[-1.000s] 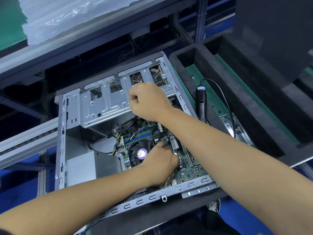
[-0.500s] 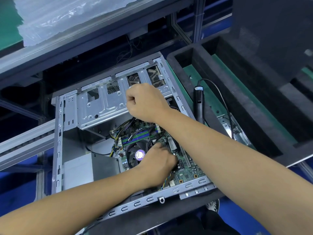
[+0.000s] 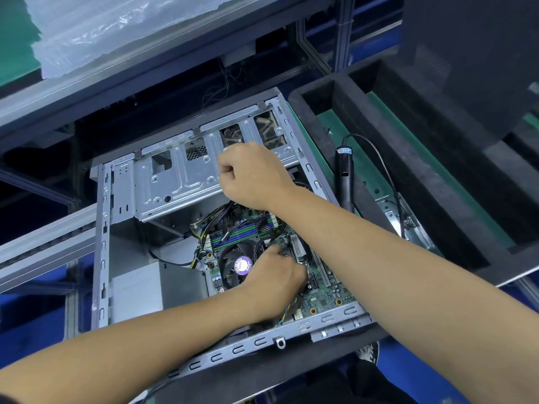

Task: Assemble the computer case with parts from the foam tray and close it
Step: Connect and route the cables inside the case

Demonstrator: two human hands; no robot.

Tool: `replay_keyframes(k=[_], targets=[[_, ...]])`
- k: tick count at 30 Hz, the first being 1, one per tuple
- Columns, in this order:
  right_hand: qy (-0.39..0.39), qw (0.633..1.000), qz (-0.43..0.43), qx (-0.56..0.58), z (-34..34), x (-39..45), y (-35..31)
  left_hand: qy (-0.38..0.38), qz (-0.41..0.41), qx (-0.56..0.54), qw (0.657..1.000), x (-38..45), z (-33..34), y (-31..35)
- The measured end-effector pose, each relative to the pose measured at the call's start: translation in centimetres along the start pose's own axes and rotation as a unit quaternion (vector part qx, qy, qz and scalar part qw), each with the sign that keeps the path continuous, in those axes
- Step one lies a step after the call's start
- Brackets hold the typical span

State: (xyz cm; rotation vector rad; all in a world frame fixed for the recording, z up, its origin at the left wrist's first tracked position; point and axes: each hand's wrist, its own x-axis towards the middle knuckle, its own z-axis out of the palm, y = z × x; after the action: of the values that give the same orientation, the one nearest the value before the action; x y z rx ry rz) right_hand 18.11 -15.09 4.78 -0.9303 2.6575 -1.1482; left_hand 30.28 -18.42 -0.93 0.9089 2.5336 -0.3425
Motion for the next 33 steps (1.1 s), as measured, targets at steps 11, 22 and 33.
replay_keyframes(k=[11,22,33], targets=[[0.002,1.0,0.0,-0.004,0.0,0.1,0.2,0.001,0.035,0.033,0.999,-0.5,-0.3,-0.6],[0.007,1.0,-0.003,-0.006,0.0,0.1,0.1,0.006,0.045,0.03,0.999,-0.8,-0.8,-0.9],[0.007,1.0,-0.005,0.003,0.0,0.0,0.0,0.012,0.04,0.007,0.999,-0.9,-0.6,-0.8]])
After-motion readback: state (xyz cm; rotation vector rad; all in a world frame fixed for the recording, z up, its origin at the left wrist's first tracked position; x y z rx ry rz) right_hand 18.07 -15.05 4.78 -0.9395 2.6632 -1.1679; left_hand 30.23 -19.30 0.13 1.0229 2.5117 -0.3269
